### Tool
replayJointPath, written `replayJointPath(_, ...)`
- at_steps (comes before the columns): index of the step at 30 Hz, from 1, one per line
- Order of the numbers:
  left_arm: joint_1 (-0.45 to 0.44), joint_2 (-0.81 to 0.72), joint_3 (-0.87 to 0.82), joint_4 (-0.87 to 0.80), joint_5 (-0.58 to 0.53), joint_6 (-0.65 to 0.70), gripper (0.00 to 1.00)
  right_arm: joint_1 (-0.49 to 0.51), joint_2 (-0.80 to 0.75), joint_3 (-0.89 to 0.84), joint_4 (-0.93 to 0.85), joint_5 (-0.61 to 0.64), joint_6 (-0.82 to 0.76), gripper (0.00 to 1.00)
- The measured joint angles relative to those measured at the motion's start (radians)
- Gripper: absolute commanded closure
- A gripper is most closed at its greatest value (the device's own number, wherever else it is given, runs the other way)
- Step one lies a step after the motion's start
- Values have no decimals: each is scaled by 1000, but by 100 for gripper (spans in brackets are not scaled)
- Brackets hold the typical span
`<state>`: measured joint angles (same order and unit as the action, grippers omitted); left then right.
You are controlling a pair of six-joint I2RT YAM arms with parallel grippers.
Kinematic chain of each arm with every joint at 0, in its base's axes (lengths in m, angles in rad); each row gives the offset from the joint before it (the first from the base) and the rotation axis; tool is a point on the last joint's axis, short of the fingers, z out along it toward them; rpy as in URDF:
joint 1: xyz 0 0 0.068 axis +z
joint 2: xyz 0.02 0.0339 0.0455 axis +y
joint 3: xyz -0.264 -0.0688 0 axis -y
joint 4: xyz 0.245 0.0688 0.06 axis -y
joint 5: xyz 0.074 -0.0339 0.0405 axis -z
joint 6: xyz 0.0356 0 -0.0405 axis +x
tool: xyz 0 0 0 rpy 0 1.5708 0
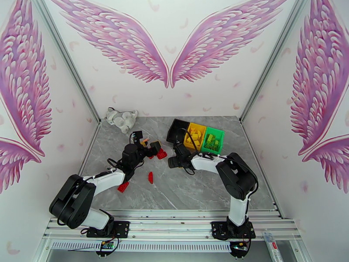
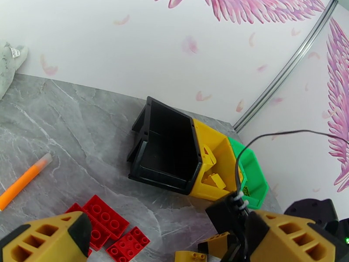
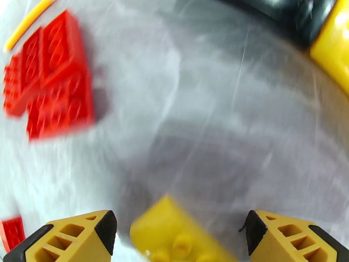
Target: Sort the legos into containers by color
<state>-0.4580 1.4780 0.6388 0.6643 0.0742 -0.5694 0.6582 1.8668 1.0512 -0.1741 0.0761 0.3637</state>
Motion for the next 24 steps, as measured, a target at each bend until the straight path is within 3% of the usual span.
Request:
replayJointPath(6, 0, 0, 0, 0, 8, -1, 1, 65, -33, -47, 14, 7, 7, 21)
replayJointPath(12, 0, 1, 0, 0, 7, -3, 1, 89, -6, -18, -18, 98, 46, 32)
replayJointPath(15, 2, 8, 0, 0, 7, -3, 1, 89, 33, 25, -24, 153, 62, 40)
replayJointPath(20, 20, 34, 0, 0, 8, -10, 1, 89, 77, 77, -32, 210, 79, 65)
replayJointPath(24, 42, 65, 1, 0, 13, -21, 1, 78, 77, 83, -41, 233, 93, 73)
